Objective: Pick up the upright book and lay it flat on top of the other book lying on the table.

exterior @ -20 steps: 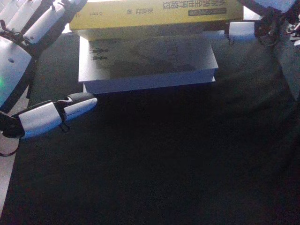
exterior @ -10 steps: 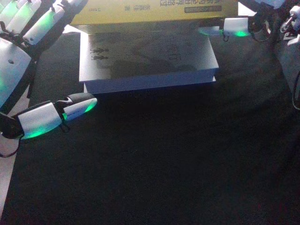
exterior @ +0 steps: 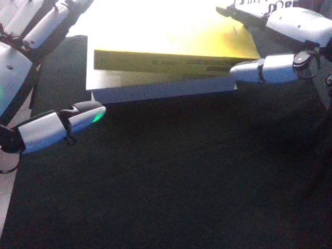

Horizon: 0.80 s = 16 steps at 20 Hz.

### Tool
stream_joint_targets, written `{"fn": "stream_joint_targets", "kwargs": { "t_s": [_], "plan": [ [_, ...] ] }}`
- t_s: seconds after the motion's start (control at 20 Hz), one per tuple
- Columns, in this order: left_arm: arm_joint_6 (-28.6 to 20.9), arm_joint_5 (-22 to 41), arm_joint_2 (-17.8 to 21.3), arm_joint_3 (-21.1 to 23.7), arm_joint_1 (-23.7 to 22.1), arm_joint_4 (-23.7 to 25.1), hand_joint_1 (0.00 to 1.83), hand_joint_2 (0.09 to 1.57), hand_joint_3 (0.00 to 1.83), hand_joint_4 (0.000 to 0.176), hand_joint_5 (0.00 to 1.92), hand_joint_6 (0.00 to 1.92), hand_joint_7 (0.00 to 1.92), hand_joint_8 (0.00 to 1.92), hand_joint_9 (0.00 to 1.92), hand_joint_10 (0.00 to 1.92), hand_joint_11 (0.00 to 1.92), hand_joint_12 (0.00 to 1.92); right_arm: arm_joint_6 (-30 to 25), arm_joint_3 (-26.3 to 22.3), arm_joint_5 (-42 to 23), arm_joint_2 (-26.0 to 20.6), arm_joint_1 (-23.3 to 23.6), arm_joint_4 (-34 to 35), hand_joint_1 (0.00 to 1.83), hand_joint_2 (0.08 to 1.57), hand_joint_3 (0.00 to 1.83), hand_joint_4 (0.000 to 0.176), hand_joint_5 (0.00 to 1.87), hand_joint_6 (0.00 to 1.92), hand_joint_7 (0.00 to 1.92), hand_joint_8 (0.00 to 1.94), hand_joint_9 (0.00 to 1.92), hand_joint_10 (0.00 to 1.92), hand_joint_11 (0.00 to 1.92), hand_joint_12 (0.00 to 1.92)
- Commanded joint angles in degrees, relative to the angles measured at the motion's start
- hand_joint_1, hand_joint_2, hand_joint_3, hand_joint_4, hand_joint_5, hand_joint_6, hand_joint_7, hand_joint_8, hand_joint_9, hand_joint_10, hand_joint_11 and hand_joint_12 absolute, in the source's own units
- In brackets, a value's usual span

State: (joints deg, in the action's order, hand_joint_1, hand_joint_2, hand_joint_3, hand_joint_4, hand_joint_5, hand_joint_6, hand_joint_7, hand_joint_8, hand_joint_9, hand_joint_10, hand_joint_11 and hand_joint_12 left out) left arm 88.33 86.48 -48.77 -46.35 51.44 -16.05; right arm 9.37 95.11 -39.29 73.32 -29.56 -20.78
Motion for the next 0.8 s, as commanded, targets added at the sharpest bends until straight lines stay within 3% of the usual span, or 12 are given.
{"fn": "stream_joint_targets", "kwargs": {
  "t_s": [0.0, 0.05, 0.1, 0.25, 0.35, 0.4, 0.5, 0.55, 0.6, 0.65, 0.7, 0.75],
  "plan": [
    [-0.24, 7.14, 0.46, 0.12, -0.45, 1.2, 0.6, 1.01, 0.0, 0.176, 0.0, 0.0, 0.0, 0.0, 0.0, 0.0, 0.0, 0.0, -0.7, 0.2, -3.51, 0.32, 0.24, 0.82, 0.58, 1.11, 0.0, 0.0, 0.0, 0.0, 0.0, 0.0, 0.0, 0.01, 0.0, 0.24],
    [-0.24, 7.29, 0.47, 0.16, -0.45, 1.2, 0.6, 1.01, 0.0, 0.176, 0.0, 0.0, 0.0, 0.0, 0.0, 0.0, 0.0, 0.0, -0.7, 0.4, -3.5, 0.4, 0.2, 0.84, 0.57, 1.1, 0.0, 0.0, 0.0, 0.0, 0.0, 0.0, 0.0, 0.0, 0.0, 0.05],
    [-0.24, 7.45, 0.54, 0.24, -0.44, 1.21, 0.6, 1.01, 0.0, 0.176, 0.0, 0.0, 0.0, 0.0, 0.0, 0.0, 0.0, 0.0, -1.96, 0.5, -3.53, 0.36, 0.07, 0.83, 0.52, 1.09, 0.0, 0.0, 0.0, 0.0, 0.0, 0.0, 0.0, 0.0, 0.0, 0.0],
    [-0.24, 7.53, 0.79, 0.42, -0.26, 1.16, 0.63, 1.01, 0.0, 0.176, 0.0, 0.0, 0.0, 0.0, 0.0, 0.0, 0.0, 0.0, -10.42, 0.17, -9.2, -1.26, -1.1, 0.21, 0.49, 1.09, 0.0, 0.0, 0.0, 0.0, 0.0, 0.0, 0.0, 0.0, 0.0, 0.0],
    [-0.24, 7.4, 0.87, 0.51, -0.09, 0.98, 0.64, 1.02, 0.0, 0.176, 0.0, 0.0, 0.0, 0.0, 0.0, 0.0, 0.0, 0.0, -11.66, -2.65, -12.81, -4.05, -1.24, 0.25, 0.44, 1.08, 0.0, 0.001, 0.0, 0.0, 0.0, 0.0, 0.0, 0.0, 0.0, 0.0],
    [-0.24, 7.41, 1.13, 0.64, 0.18, 0.76, 0.62, 1.02, 0.0, 0.176, 0.0, 0.0, 0.0, 0.0, 0.0, 0.0, 0.0, 0.0, -11.65, -4.47, -14.58, -5.63, -1.25, 0.3, 0.42, 1.06, 0.0, 0.074, 0.0, 0.0, 0.0, 0.0, 0.0, 0.0, 0.0, 0.0],
    [-0.24, 7.75, 1.67, 1.04, 0.71, 0.39, 0.62, 1.03, 0.01, 0.176, 0.0, 0.0, 0.0, 0.0, 0.0, 0.0, 0.0, 0.0, -11.63, -8.12, -17.88, -8.72, -1.26, 0.53, 0.35, 1.04, 0.0, 0.101, 0.0, 0.0, 0.0, 0.0, 0.0, 0.0, 0.0, 0.0],
    [-0.24, 7.76, 1.75, 1.11, 0.78, 0.26, 0.62, 1.03, 0.01, 0.176, 0.0, 0.0, 0.0, 0.0, 0.0, 0.0, 0.0, 0.0, -11.63, -9.28, -18.92, -9.88, -1.27, 0.56, 0.35, 1.04, 0.0, 0.101, 0.0, 0.0, 0.0, 0.0, 0.0, 0.0, 0.0, 0.0],
    [-0.24, 7.77, 1.93, 1.21, 0.88, 0.14, 0.61, 1.03, 0.01, 0.176, 0.0, 0.0, 0.0, 0.0, 0.0, 0.0, 0.0, 0.0, -11.61, -11.03, -20.48, -11.81, -1.28, 0.97, 0.32, 1.05, 0.0, 0.083, 0.0, 0.0, 0.0, 0.0, 0.0, 0.0, 0.0, 0.0],
    [-0.24, 7.78, 2.18, 1.34, 0.99, 0.08, 0.61, 1.03, 0.0, 0.176, 0.0, 0.0, 0.0, 0.0, 0.0, 0.0, 0.0, 0.0, -11.59, -12.62, -21.98, -13.64, -1.3, 1.87, 0.32, 1.05, 0.0, 0.104, 0.0, 0.0, 0.0, 0.0, 0.0, 0.0, 0.0, 0.0],
    [-0.24, 7.84, 2.51, 1.56, 1.16, 0.05, 0.68, 1.06, 0.01, 0.176, 0.0, 0.0, 0.0, 0.0, 0.0, 0.0, 0.0, 0.0, -10.59, -14.23, -23.54, -15.39, -1.63, 2.98, 0.3, 1.07, 0.0, 0.073, 0.0, 0.0, 0.0, 0.0, 0.0, 0.0, 0.0, 0.0],
    [-0.24, 8.02, 2.71, 1.71, 1.31, 0.02, 0.68, 1.06, 0.01, 0.176, 0.0, 0.0, 0.0, 0.0, 0.0, 0.0, 0.0, 0.0, -8.62, -16.33, -25.12, -17.5, -2.12, 4.66, 0.3, 1.07, 0.0, 0.073, 0.0, 0.0, 0.0, 0.0, 0.0, 0.0, 0.0, 0.0]
  ]
}}
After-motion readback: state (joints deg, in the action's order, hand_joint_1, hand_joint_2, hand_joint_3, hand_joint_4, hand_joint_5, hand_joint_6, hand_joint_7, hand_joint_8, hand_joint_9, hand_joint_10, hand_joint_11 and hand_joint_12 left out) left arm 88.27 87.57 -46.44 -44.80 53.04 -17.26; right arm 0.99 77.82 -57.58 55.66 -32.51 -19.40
